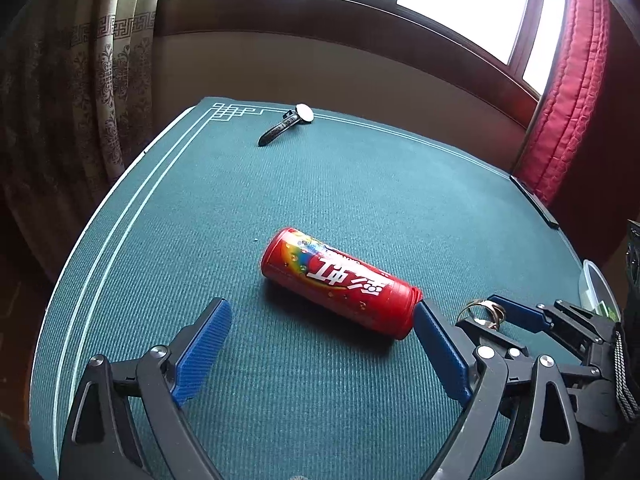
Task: Organize rigid objects
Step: 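Close the left tool on the red can while the right tool approaches the gold ring, then close the right tool on the gold ring while the left tool holds the can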
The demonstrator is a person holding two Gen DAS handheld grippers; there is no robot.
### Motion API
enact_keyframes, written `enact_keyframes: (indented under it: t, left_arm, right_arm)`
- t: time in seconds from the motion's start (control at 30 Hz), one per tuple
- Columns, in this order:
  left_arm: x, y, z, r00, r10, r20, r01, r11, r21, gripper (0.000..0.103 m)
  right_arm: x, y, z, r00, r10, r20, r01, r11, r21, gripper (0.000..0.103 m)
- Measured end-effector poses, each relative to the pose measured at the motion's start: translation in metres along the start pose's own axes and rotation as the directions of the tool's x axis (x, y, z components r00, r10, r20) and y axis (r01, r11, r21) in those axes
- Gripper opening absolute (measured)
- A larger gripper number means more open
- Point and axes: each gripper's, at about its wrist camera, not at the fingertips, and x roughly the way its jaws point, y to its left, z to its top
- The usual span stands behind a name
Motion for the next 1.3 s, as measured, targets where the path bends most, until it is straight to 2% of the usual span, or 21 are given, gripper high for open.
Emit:
enact_keyframes:
  t: [0.03, 0.07, 0.27, 0.4, 0.53, 0.6, 0.7, 0.77, 1.1, 1.2, 1.23, 1.3]
  left_arm:
    - [0.001, 0.000, 0.000, 1.000, 0.000, -0.002, 0.000, 1.000, 0.003, 0.094]
    - [0.001, -0.001, 0.000, 1.000, -0.003, -0.004, 0.003, 1.000, 0.006, 0.096]
    - [0.000, -0.008, 0.003, 1.000, -0.006, 0.013, 0.005, 0.998, 0.058, 0.102]
    - [-0.001, -0.018, 0.009, 0.999, 0.000, 0.048, -0.007, 0.991, 0.135, 0.103]
    - [0.001, -0.025, 0.011, 0.999, -0.011, 0.050, 0.000, 0.976, 0.217, 0.103]
    - [0.005, -0.026, 0.014, 0.999, -0.028, 0.031, 0.020, 0.972, 0.236, 0.103]
    - [0.015, -0.021, 0.019, 1.000, -0.021, -0.001, 0.021, 0.971, 0.237, 0.103]
    - [0.020, -0.019, 0.021, 1.000, -0.012, -0.020, 0.016, 0.970, 0.244, 0.103]
    - [0.038, -0.034, 0.019, 0.996, 0.018, -0.089, 0.013, 0.941, 0.339, 0.103]
    - [0.045, -0.029, 0.021, 0.992, 0.051, -0.115, -0.013, 0.950, 0.311, 0.102]
    - [0.045, -0.025, 0.023, 0.991, 0.051, -0.120, -0.015, 0.958, 0.287, 0.094]
    - [0.044, -0.017, 0.025, 0.993, 0.043, -0.113, -0.015, 0.971, 0.239, 0.094]
  right_arm:
    - [-0.001, -0.001, -0.001, 1.000, 0.008, 0.001, -0.008, 1.000, 0.004, 0.030]
    - [-0.003, -0.003, -0.003, 1.000, 0.011, 0.002, -0.011, 1.000, 0.010, 0.029]
    - [-0.017, -0.020, -0.023, 1.000, 0.022, 0.008, -0.023, 0.998, 0.063, 0.028]
    - [-0.023, -0.026, -0.031, 0.999, 0.031, 0.012, -0.032, 0.995, 0.092, 0.028]
    - [-0.024, -0.027, -0.033, 0.999, 0.040, 0.016, -0.042, 0.994, 0.103, 0.029]
    - [-0.024, -0.026, -0.033, 0.999, 0.046, 0.017, -0.047, 0.994, 0.101, 0.032]
    - [-0.025, -0.025, -0.034, 0.998, 0.053, 0.020, -0.055, 0.994, 0.098, 0.044]
    - [-0.025, -0.024, -0.034, 0.999, 0.048, 0.022, -0.050, 0.994, 0.099, 0.055]
    - [-0.023, -0.024, -0.033, 0.998, 0.054, 0.024, -0.056, 0.993, 0.108, 0.058]
    - [-0.024, -0.026, -0.034, 0.998, 0.053, 0.025, -0.056, 0.992, 0.110, 0.058]
    - [-0.024, -0.026, -0.034, 0.998, 0.052, 0.025, -0.055, 0.992, 0.111, 0.058]
    - [-0.024, -0.024, -0.034, 0.999, 0.049, 0.024, -0.052, 0.993, 0.109, 0.058]
